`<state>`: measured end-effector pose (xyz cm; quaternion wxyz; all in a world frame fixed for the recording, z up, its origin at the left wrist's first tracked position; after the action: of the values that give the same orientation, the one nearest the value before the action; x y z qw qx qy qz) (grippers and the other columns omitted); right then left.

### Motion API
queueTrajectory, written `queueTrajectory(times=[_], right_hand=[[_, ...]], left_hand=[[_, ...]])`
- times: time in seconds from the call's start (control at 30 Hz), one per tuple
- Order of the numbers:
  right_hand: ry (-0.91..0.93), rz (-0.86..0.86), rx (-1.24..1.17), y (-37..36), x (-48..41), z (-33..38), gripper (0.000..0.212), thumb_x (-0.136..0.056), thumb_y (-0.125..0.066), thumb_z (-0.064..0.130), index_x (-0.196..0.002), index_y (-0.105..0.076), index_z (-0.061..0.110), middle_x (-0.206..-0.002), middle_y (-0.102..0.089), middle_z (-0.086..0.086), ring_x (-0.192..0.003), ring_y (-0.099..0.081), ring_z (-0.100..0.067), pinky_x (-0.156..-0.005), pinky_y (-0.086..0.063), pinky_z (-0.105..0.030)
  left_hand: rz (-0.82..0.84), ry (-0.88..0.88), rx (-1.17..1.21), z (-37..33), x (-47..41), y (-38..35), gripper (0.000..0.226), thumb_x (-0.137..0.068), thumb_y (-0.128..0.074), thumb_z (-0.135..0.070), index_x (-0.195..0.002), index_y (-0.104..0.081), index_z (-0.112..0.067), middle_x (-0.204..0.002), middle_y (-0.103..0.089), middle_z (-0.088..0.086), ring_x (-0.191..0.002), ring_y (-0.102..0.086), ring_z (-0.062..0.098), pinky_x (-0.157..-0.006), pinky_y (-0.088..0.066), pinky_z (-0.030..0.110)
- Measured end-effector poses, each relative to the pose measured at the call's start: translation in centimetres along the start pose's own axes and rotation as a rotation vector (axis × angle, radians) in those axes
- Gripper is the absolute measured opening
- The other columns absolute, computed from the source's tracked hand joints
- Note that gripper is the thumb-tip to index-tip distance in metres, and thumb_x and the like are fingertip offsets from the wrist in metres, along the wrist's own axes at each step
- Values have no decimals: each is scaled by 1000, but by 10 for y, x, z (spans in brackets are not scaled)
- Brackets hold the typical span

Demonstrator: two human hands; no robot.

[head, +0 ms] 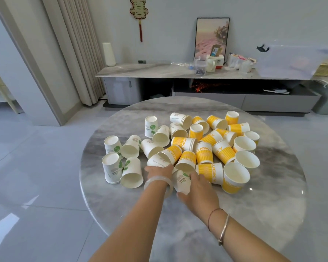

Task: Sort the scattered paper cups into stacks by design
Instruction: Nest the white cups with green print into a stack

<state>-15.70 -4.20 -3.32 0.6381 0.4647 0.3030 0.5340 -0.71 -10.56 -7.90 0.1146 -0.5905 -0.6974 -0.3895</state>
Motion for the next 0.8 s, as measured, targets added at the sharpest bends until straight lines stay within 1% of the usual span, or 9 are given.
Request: queueTrajectory(times=[0.1, 0.2, 0.33, 0.43, 0.47, 0.57, 0.67, 0.73, 0.8], right_hand=[[-15, -3, -6, -6, 0, -3, 63, -79, -61, 49, -127, -35, 18, -126, -47, -7, -115, -49, -31, -88, -44, -36], [-25, 5, -22, -8, 0, -5, 65, -77, -63, 49, -127, -35, 18, -126, -47, -6, -115, -48, -29, -89, -45, -36], [-52, 50, -85, -13, -1, -15, 67, -73, -68, 42, -127, -37, 16, -129, -46, -6, -118, -47, -29, -93, -46, -38], [-126, 73, -255, -9, 1, -27, 62, -70, -70, 39, -118, -39, 16, -121, -52, -7, -108, -54, -29, -84, -51, -38], [-144, 77, -306, -7, 2, -30, 59, -69, -70, 41, -113, -38, 17, -116, -53, -6, -102, -56, -29, -79, -52, -38], [-121, 58, -363, 9, 7, -31, 56, -67, -69, 46, -103, -31, 25, -105, -51, -1, -87, -56, -24, -64, -46, -30], [12, 8, -371, 33, 14, -19, 55, -67, -70, 47, -102, -28, 37, -108, -41, 5, -88, -48, -16, -52, -34, -18], [114, -28, -416, 49, 20, -7, 52, -66, -71, 46, -101, -32, 45, -110, -40, 8, -93, -45, -13, -58, -34, -16], [190, -67, -465, 61, 25, 5, 52, -67, -72, 44, -105, -37, 48, -112, -42, 8, -98, -45, -11, -68, -37, -22]], left_hand=[[14, 17, 86, 5, 0, 0, 71, -73, -66, -35, -123, -23, -6, -96, -47, 7, -78, -42, 27, -72, -36, 35], [19, 17, 143, 6, -1, 3, 75, -72, -68, -35, -125, -25, -5, -76, -39, 4, -72, -40, 24, -71, -35, 36], [49, -22, 177, 7, 1, 5, 81, -68, -71, -39, -129, -30, -5, -103, -49, 7, -87, -45, 27, -77, -36, 36], [149, -33, 280, 8, 5, 2, 87, -57, -72, -43, -129, -41, -7, -114, -59, 12, -98, -60, 31, -89, -51, 40], [179, -16, 331, 10, 6, 1, 86, -54, -72, -44, -128, -44, -8, -114, -61, 15, -97, -62, 32, -87, -54, 41], [302, 63, 548, 13, 13, -4, 65, -56, -77, -38, -112, -57, -12, -99, -65, 14, -78, -64, 27, -61, -57, 34], [403, 107, 673, 14, 24, -7, 40, -58, -77, -30, -92, -63, -13, -79, -63, 12, -68, -61, 25, -54, -53, 31], [437, 121, 726, 14, 32, -8, 37, -61, -77, -26, -92, -62, -12, -87, -63, 13, -72, -61, 26, -56, -54, 34], [480, 152, 775, 14, 45, -12, 38, -65, -77, -26, -96, -61, -10, -92, -63, 15, -75, -62, 28, -55, -57, 35]])
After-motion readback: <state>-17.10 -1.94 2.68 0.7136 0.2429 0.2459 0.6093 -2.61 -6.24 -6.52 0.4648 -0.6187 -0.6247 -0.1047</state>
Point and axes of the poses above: each hand's wrist, its own x-axis away from the middle knuckle, its own y-axis out of the back of the hand, z = x × y, the point moved 10 cm from there along -x, towards the middle knuckle
